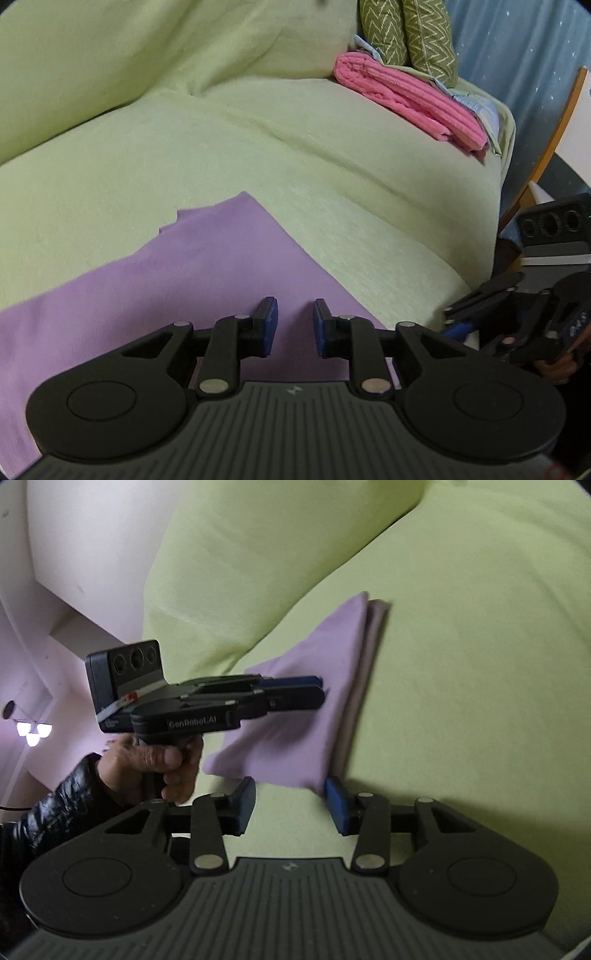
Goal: Fold clothes
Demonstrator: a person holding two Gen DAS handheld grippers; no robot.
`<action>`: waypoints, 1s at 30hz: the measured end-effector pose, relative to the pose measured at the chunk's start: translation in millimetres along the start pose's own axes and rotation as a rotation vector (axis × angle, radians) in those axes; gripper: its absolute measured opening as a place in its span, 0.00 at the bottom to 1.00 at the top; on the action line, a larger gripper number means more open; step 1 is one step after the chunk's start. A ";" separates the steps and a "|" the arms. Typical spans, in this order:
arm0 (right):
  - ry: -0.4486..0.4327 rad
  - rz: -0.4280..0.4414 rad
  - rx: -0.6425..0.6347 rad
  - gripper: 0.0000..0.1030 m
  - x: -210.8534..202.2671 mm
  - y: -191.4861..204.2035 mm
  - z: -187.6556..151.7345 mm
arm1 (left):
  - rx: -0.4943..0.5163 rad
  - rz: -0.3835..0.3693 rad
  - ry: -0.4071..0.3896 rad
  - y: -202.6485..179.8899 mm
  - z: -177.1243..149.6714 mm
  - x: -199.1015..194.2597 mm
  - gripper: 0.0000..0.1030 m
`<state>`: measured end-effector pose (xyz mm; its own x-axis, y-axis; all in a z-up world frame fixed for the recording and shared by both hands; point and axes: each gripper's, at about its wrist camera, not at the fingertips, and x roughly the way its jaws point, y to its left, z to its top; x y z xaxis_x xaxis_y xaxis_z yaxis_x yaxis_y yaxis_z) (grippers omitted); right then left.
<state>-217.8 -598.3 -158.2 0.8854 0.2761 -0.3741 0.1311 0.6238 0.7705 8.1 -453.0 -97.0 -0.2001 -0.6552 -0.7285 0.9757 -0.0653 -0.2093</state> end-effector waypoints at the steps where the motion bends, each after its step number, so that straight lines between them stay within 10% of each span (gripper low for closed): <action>1: -0.012 -0.016 -0.017 0.38 -4.4 4.3 -2.0 | 0.009 0.009 -0.001 -0.2 2.5 1.5 0.25; 30: -0.001 -0.133 -0.244 0.27 7.7 50.9 -15.6 | 0.037 0.063 -0.033 41.3 62.7 52.1 0.33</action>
<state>-211.3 -553.0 -130.0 0.8679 0.1797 -0.4631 0.1350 0.8119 0.5679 43.6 -537.1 -102.8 -0.1360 -0.6836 -0.7171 0.9890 -0.0508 -0.1392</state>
